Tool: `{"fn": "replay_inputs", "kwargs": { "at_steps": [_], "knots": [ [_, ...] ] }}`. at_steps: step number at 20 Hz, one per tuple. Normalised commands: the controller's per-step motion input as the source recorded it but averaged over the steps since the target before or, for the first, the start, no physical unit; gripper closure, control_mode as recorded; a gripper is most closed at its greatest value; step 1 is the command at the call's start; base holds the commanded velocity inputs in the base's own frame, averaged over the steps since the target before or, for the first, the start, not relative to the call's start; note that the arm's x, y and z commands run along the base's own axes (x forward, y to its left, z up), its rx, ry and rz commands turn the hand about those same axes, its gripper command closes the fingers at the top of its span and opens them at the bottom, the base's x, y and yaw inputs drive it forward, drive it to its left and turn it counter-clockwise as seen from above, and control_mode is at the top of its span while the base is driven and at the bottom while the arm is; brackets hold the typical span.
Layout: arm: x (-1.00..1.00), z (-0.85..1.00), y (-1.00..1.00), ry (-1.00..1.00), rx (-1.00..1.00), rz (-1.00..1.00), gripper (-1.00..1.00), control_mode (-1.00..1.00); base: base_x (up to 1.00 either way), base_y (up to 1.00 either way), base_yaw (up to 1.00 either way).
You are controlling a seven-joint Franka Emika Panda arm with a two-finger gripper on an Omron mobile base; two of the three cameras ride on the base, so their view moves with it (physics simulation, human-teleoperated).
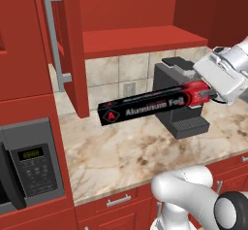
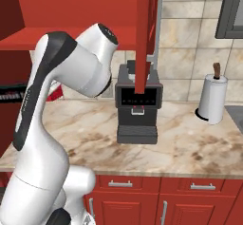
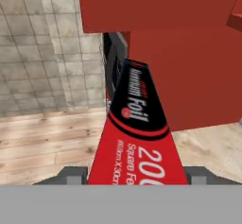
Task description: Retrieve the tupperware and aluminum foil from the cabinet and place them on the dining counter near the plate with bell pepper and hot dog to prepare for storing leftovers.
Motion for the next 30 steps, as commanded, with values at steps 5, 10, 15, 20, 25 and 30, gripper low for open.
{"fn": "replay_inputs", "kwargs": {
  "at_steps": [5,10,15,20,25,30],
  "knots": [
    [-0.31,-0.53,-0.50,0.34,-0.28,-0.15,1.00,-1.00,0.00,0.00,0.00],
    [0.06,-0.39,-0.19,0.05,-0.18,-0.47,1.00,-1.00,0.00,0.00,0.00],
    [0.04,-0.47,0.10,-0.07,-0.24,-0.49,1.00,-1.00,0.00,0.00,0.00],
    [-0.04,-0.16,0.19,-0.03,-0.17,-0.44,1.00,-1.00,0.00,0.00,0.00],
    [0.03,0.00,0.02,0.00,-0.05,-0.23,1.00,-1.00,0.00,0.00,0.00],
    [0.00,0.00,0.00,0.00,0.00,0.00,1.00,1.00,-0.06,0.00,0.00]
  ]
}}
